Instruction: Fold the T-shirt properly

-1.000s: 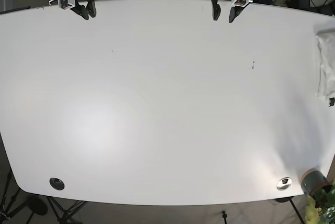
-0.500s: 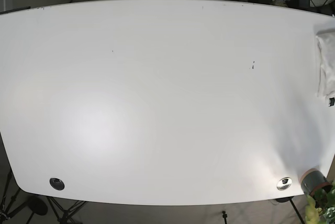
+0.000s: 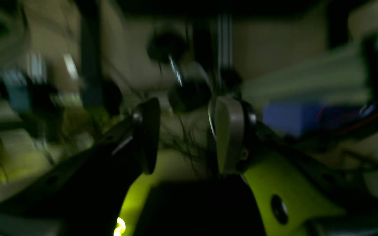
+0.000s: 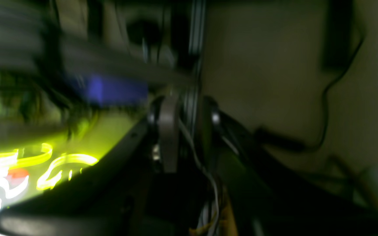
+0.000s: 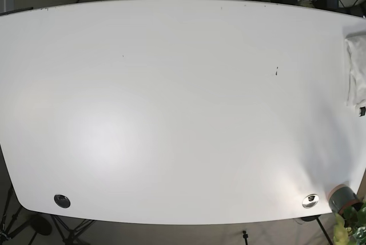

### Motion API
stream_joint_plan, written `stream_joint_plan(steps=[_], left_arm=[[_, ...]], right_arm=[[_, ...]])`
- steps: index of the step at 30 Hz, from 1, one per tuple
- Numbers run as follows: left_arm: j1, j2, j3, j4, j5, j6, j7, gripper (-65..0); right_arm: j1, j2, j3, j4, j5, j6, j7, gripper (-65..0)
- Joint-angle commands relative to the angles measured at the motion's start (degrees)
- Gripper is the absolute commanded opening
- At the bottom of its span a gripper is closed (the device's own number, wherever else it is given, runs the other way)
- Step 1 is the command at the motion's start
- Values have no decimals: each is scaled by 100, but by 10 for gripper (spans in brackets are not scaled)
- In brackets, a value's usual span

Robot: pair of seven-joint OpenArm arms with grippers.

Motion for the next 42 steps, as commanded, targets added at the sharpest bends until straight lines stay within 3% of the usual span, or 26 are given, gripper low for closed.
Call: stream_joint_plan(steps=[1, 7, 12, 17, 37, 42], left_arm=[[-157, -123, -21, -383, -43, -15, -141, -406], [-799, -202, -38, -1368, -34, -15, -132, -406], [-1273, -352, -188, -2142, -25, -15, -132, -406], [-1686, -563, -188, -3012, -34, -15, -132, -406], [-3207, -1002, -179, -5280, -25, -15, -124, -406], [-3524, -1090, -152, -5799, -17, -6, -124, -406]], right_arm=[[53, 103, -75, -307, 79, 22, 148, -536], [449, 165, -427, -931, 35, -4, 148, -536], [862, 77, -497, -1494, -650, -13, 148, -536], [1214, -125, -471, -1960, -984, -13, 148, -536], [2612, -152, -524, -3744, -1011, -13, 148, -536], [2981, -143, -910, -4175, -1011, -13, 148, -536]])
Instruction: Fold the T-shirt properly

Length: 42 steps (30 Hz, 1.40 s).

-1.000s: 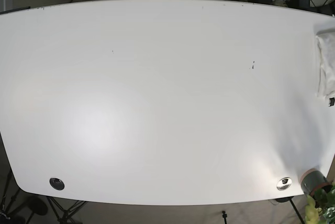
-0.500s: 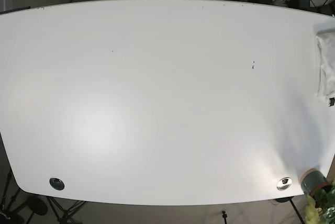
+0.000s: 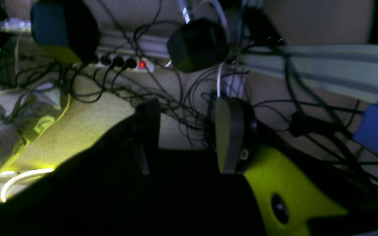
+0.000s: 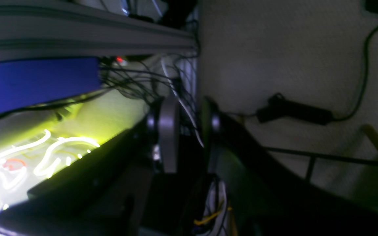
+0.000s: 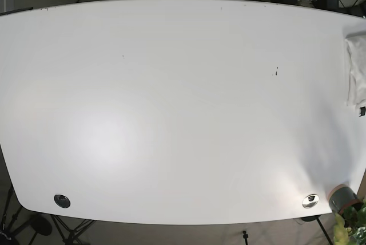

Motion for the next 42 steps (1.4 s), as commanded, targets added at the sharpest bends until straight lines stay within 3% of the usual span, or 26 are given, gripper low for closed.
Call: stream_joint_plan(steps=[1, 15, 18, 23, 25, 36, 42], left_arm=[[-36, -115, 3, -276, -12, -10, -8, -406], [-1117, -186, 3, -1736, -12, -1, -8, -406], [-1398, -274, 3, -2157, 23, 34, -8, -406], [-1724, -309, 12, -2368, 665, 781, -8, -406], [-1812, -300, 12, -2368, 937, 895, -8, -406], [-1979, -230, 12, -2368, 1834, 895, -17, -406], [-2067, -256, -24, -2368, 1878, 895, -17, -406]], right_arm=[[61, 32, -223, -195, -3, 94, 67, -536], [1134, 23, -618, -1435, -3, 85, 67, -536], [1266, 23, -653, -1558, -3, -20, 67, -536], [1424, 23, -671, -1743, -12, -548, 67, -534], [1424, 23, -671, -1743, -12, -627, 67, -534], [1441, -73, -627, -1716, 41, -679, 67, -534], [1406, -73, -627, -1707, 41, -671, 67, -534]])
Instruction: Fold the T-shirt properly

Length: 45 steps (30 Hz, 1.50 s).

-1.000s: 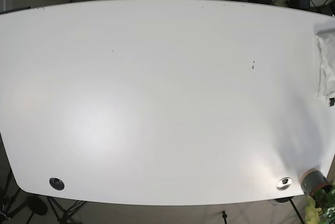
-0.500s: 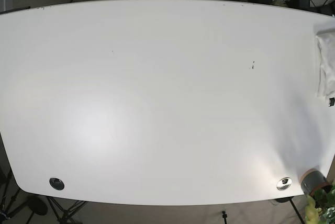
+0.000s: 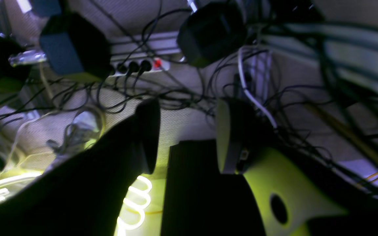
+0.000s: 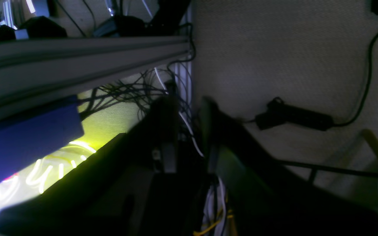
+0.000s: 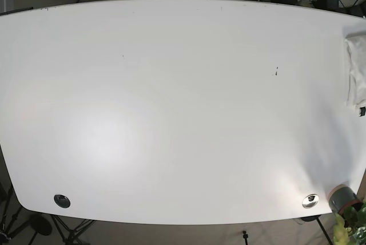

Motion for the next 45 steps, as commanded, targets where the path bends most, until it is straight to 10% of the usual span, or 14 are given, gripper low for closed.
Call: stream_joint_plan(steps=[1, 31, 38, 45], left_arm=[[-89, -27, -32, 7, 7, 6, -41, -406], [3067, 519, -32, 5001, -72, -21, -49, -407], [3182, 413, -32, 5713, -1022, -1278, -41, -407], [3604, 352, -15, 6381, -995, -1462, -41, -407]], right_arm=[[-87, 40, 9, 37, 12, 59, 28, -534], [-2627, 40, 1011, 3158, 30, 103, -377, -534], [-3199, -4, 1020, 3931, 30, 103, -385, -534], [-3823, -13, 1161, 4863, 250, 95, -860, -534]])
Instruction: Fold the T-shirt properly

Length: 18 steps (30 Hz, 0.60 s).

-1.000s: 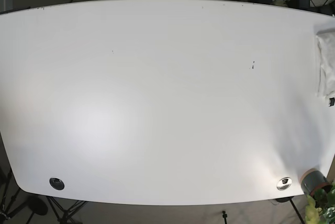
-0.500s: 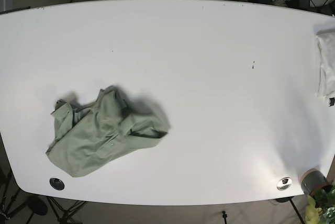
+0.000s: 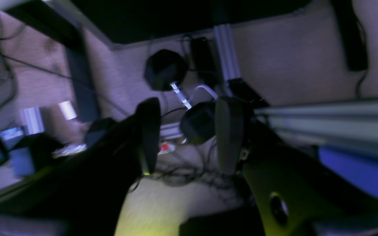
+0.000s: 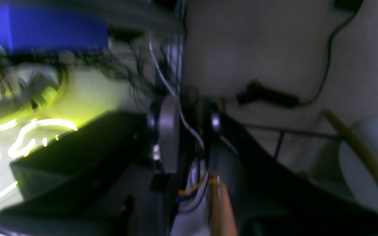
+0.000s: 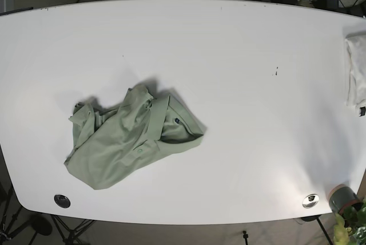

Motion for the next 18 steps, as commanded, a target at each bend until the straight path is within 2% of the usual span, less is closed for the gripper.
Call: stream_joint_plan(steps=[1, 5, 10, 13, 16, 18], left_arm=[[216, -35, -13, 215, -23, -130, -41, -407], [392, -97, -4, 532, -58, -402, -41, -407], [673, -88, -4, 840, -67, -411, -32, -407], [875, -88, 5, 989, -75, -411, 162, -407], [1139, -88, 269, 1200, -111, -411, 302, -410], [1377, -88, 401, 1446, -348, -411, 337, -443]], right_arm=[[-285, 46, 248, 304, 301, 42, 16, -534], [-628, 90, 388, 735, 652, 42, -10, -534], [-1085, 90, 397, 1368, 670, 42, -10, -534], [-1278, 99, 397, 1658, 652, 42, -10, -534], [-1419, 99, 397, 1931, 661, 42, -10, -534], [-1524, 99, 397, 2133, 652, 42, -10, -534]])
